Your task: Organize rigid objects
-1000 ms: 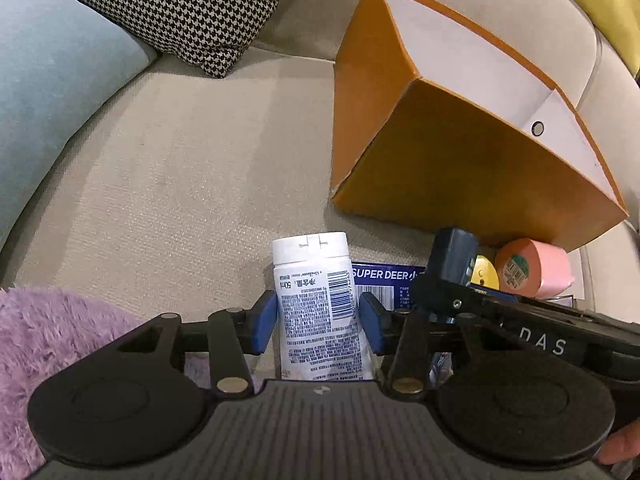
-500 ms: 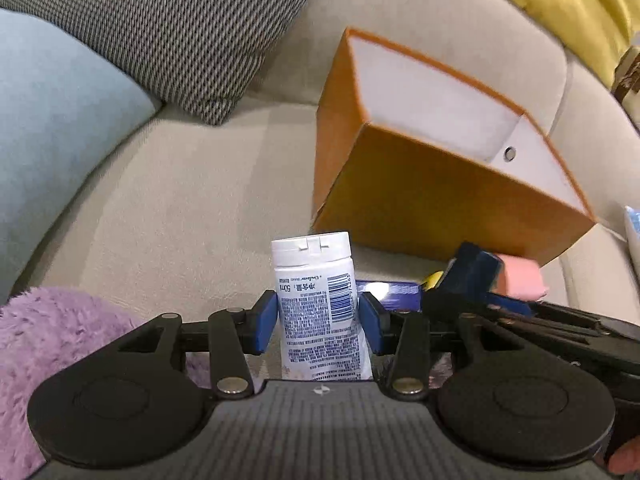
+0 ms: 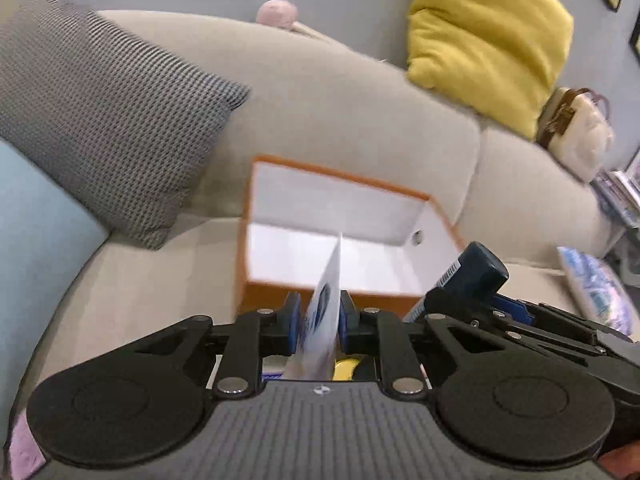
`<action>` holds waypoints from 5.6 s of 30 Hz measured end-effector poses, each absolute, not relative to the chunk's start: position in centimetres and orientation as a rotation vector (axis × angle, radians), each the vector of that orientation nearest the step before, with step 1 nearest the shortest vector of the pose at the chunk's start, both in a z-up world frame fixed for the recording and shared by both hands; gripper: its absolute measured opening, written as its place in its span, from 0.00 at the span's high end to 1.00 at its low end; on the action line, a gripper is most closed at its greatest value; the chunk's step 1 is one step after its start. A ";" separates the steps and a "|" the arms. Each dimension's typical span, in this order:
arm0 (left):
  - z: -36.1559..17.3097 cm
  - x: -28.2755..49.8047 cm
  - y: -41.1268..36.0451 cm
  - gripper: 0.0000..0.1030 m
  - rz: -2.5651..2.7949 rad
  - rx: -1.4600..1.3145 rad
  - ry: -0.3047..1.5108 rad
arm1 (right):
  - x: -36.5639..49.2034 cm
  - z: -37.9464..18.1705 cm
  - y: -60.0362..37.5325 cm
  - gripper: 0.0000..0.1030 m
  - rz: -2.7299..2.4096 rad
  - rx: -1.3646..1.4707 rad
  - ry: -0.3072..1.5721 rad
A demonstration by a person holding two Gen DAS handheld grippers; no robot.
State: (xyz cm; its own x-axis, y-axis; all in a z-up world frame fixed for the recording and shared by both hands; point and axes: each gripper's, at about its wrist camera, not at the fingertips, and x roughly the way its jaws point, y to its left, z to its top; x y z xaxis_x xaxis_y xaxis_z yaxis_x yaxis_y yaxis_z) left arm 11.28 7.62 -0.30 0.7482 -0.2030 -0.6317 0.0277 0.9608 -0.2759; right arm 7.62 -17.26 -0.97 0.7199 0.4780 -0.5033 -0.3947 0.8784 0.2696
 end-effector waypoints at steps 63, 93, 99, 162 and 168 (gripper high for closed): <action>-9.7 33.2 2.1 0.87 -0.389 -0.144 0.996 | 32.3 -11.1 -18.2 0.66 0.286 -0.225 0.972; -8.4 29.9 0.5 0.30 -0.449 -0.120 1.147 | 26.1 -5.0 -24.1 0.47 0.303 -0.116 0.857; -10.2 30.7 1.4 0.35 -0.332 -0.293 1.296 | 26.1 -5.0 -24.0 0.49 0.320 -0.127 0.847; -14.2 37.6 0.3 0.84 -0.344 -0.317 1.265 | 32.3 -13.0 -15.0 0.77 0.379 -0.672 0.985; -13.8 37.8 -0.5 0.84 -0.364 -0.222 1.253 | 31.0 -9.1 -18.9 0.71 0.366 -0.456 0.870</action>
State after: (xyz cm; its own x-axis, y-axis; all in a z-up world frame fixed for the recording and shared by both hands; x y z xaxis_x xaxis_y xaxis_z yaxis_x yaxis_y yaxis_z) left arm 37.82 -0.54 -13.78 0.2661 -0.3865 -0.8831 0.1464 0.9217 -0.3593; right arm 31.00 -18.93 -9.09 0.5942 0.1215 -0.7951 -0.4831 0.8443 -0.2320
